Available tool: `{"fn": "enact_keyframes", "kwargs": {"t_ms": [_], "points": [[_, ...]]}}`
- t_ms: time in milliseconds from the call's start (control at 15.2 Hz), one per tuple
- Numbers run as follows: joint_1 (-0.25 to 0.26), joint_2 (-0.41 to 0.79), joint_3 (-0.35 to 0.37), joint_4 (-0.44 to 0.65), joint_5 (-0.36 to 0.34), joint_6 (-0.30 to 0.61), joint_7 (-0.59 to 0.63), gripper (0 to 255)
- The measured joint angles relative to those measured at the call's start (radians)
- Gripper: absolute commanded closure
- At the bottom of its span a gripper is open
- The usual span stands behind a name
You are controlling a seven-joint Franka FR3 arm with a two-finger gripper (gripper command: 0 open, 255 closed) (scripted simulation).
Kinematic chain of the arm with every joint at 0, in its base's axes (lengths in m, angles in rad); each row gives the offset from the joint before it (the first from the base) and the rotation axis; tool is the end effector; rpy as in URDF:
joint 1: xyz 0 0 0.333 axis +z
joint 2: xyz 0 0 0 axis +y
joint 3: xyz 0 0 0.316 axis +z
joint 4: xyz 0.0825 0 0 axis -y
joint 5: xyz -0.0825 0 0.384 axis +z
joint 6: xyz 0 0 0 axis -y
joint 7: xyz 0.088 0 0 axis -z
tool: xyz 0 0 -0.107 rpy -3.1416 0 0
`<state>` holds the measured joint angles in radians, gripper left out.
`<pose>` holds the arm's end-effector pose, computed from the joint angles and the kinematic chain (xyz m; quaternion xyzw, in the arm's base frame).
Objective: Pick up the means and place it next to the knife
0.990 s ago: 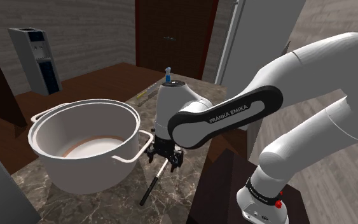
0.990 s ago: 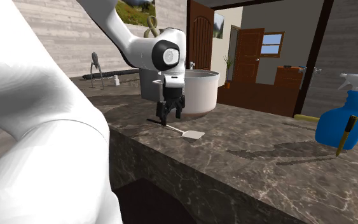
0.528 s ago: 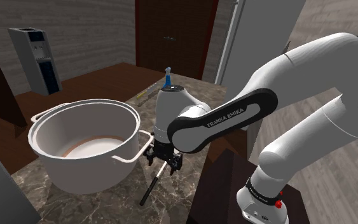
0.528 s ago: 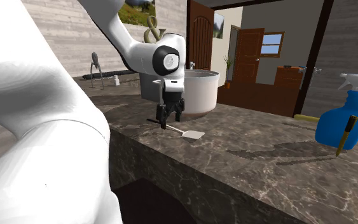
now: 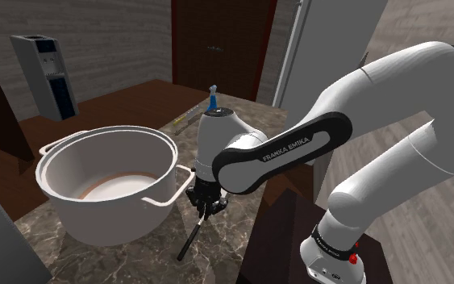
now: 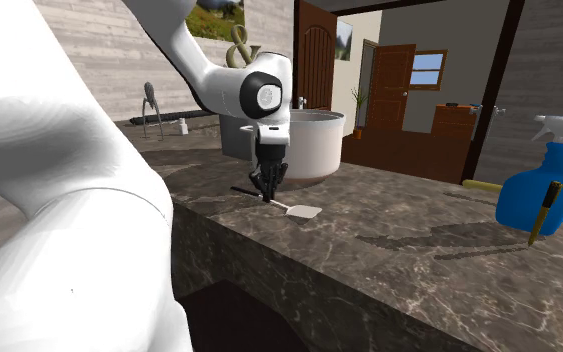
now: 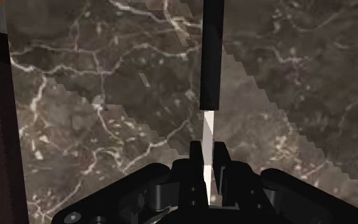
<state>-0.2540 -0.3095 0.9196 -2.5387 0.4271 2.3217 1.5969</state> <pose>0.3461 0.2702 0.3386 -0.8105 0.5848 0.0270 0.0192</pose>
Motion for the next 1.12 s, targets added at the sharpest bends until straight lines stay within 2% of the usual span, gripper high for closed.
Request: {"fn": "enact_keyframes", "kwargs": {"t_ms": [330,1122], "points": [[0.003,-0.007,-0.005,0.002,0.003,-0.009,-0.003,255],[0.039,-0.125,-0.091,0.081,0.023,-0.199,-0.024,255]]}}
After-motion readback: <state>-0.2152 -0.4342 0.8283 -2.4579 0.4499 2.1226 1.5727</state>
